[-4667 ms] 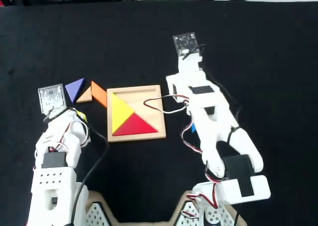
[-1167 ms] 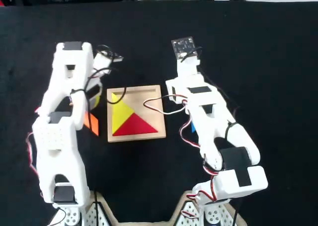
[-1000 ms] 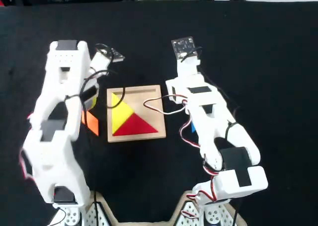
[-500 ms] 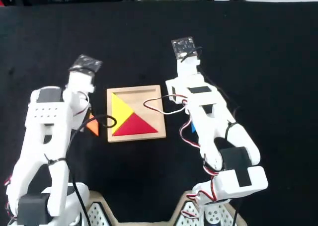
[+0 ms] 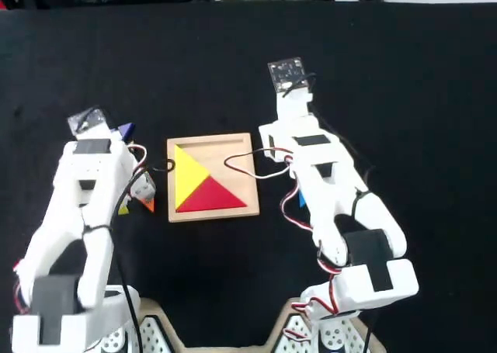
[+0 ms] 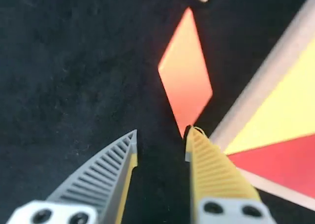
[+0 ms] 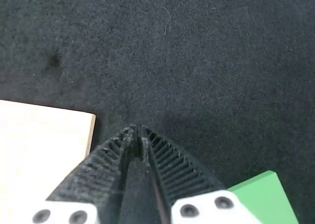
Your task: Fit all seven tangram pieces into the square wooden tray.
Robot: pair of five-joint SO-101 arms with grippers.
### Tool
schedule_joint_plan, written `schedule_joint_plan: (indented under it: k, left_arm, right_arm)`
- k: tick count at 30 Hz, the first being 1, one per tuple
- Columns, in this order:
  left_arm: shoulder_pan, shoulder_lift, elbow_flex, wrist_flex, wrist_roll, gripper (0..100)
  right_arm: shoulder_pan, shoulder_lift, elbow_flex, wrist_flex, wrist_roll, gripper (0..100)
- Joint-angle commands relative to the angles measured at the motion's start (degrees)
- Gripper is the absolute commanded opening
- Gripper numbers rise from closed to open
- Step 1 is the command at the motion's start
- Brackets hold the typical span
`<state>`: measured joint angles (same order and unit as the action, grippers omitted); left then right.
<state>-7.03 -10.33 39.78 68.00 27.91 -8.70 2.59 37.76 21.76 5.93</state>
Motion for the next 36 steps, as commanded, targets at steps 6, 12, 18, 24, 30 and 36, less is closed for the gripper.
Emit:
schedule_joint_plan:
  k: [6,12,18,24,30,36]
  left_arm:
    - [-4.53,9.32,-2.95,-8.7,0.97,15]
    - [-8.04,9.49,-5.58,-8.35,0.97,15]
    - [-7.96,9.49,-7.69,-6.24,1.23,16]
    - [-7.16,9.41,-12.44,-6.24,9.14,21]
    - [-4.88,10.11,-15.96,-6.68,8.97,22]
    - [-5.05,10.2,-15.69,-7.74,8.97,22]
  right_arm:
    - [0.7,-0.13,-3.91,-0.18,0.09,1.1]
    - [0.7,-0.13,-3.91,-0.18,0.09,1.1]
    - [0.7,-0.13,-3.91,-0.35,0.09,1.1]
    - [0.7,-0.13,-3.91,-0.35,0.09,1.1]
    - [0.7,-0.13,-3.91,-0.35,0.09,1.1]
    - [0.7,-0.13,-4.0,-0.35,0.09,1.1]
